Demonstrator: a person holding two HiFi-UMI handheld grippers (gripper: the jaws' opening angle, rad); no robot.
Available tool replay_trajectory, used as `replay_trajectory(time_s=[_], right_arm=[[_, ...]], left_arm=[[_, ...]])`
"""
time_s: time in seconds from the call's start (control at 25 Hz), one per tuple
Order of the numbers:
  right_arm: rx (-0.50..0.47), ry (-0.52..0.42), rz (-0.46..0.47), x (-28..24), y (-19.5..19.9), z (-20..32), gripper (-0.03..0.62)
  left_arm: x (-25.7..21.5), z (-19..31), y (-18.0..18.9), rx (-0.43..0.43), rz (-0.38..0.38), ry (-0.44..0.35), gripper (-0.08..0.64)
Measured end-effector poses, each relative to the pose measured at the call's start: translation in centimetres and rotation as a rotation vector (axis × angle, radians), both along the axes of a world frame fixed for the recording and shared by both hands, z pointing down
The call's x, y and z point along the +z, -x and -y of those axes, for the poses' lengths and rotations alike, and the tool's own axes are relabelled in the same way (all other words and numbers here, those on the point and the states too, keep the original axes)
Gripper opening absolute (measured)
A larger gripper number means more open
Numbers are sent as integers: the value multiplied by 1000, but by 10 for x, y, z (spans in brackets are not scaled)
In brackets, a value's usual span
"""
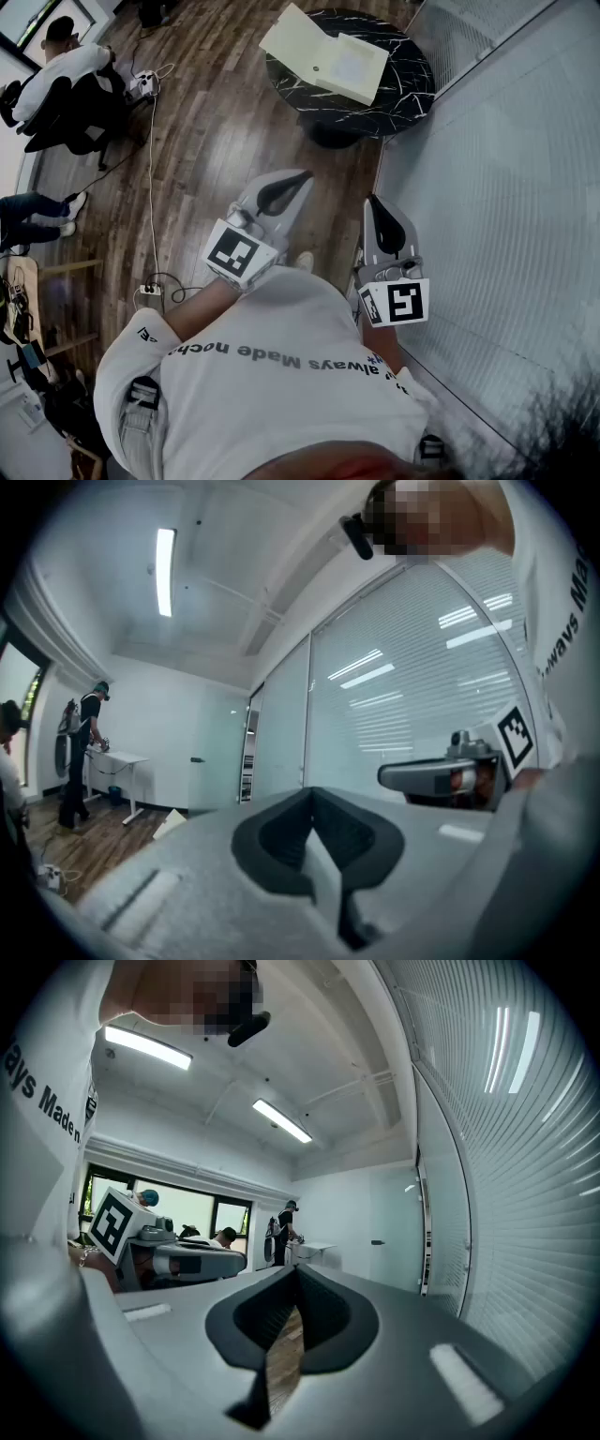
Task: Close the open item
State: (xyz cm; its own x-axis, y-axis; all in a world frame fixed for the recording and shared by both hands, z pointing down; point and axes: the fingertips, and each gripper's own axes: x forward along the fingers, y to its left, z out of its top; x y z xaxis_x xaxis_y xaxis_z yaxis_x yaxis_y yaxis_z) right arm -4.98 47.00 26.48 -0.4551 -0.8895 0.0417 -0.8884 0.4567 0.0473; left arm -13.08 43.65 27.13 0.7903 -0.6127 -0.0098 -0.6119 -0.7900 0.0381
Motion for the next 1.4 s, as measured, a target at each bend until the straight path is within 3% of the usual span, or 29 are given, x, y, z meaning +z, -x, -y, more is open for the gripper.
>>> replay_trajectory(time_s=[0.4, 0.92, 1.2, 1.4], right_arm=[[5, -25, 5, -6, 17, 14, 2], [10, 17, 11, 13, 53, 45, 2], [14, 22, 20, 21, 36, 77, 2], [29, 40, 30, 31, 3, 112, 2]], left_arm=[[-2, 14, 16, 3, -9, 9, 3], [21, 44, 52, 19, -5, 44, 3], [26, 74, 36, 18, 0, 50, 3], [31, 112, 4, 27, 16, 35, 3]])
